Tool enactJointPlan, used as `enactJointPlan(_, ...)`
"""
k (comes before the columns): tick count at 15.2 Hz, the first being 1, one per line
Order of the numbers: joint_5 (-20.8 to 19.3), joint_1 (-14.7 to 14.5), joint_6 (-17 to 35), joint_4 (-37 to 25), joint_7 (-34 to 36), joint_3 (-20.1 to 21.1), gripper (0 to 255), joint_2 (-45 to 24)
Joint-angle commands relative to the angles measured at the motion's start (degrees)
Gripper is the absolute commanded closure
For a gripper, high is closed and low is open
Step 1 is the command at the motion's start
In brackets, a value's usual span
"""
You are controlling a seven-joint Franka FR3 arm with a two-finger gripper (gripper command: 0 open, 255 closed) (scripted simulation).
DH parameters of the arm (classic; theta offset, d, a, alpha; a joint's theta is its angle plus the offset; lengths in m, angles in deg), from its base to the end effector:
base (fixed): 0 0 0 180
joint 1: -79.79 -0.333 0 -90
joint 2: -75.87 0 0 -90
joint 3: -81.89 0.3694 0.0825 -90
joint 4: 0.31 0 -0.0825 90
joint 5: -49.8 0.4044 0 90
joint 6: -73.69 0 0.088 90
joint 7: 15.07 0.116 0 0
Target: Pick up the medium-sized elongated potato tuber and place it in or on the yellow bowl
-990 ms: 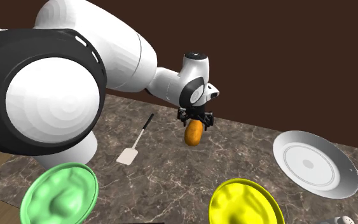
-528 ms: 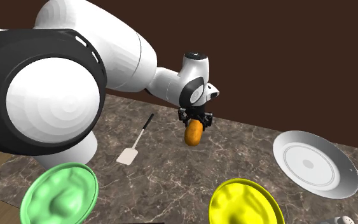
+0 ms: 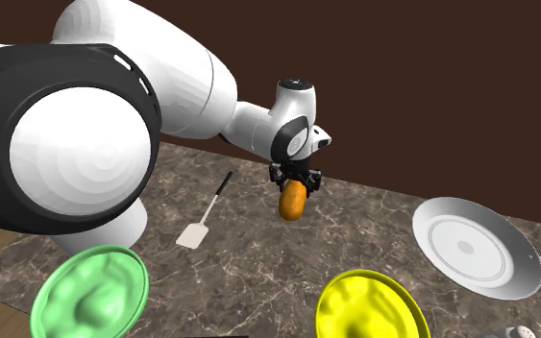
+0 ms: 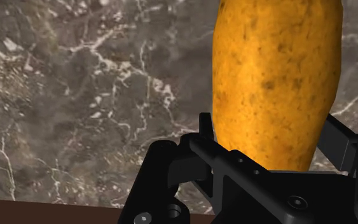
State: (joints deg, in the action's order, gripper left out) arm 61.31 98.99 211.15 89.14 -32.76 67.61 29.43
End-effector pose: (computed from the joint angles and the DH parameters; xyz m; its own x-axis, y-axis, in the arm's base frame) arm 0.6519 -0.3891 0.1951 0.9420 -0.3326 0.0446 -0.3347 -0.9409 0.0523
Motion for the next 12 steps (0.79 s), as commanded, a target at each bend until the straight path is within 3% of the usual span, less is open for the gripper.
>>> enactJointPlan(1,-0.12,-0.07,-0.43,0.2,0.04,-0.14,255,0.56)
enactJointPlan(12,-1.39,-0.93,-5.56,0.69,0.56,-1.35,255,6.2)
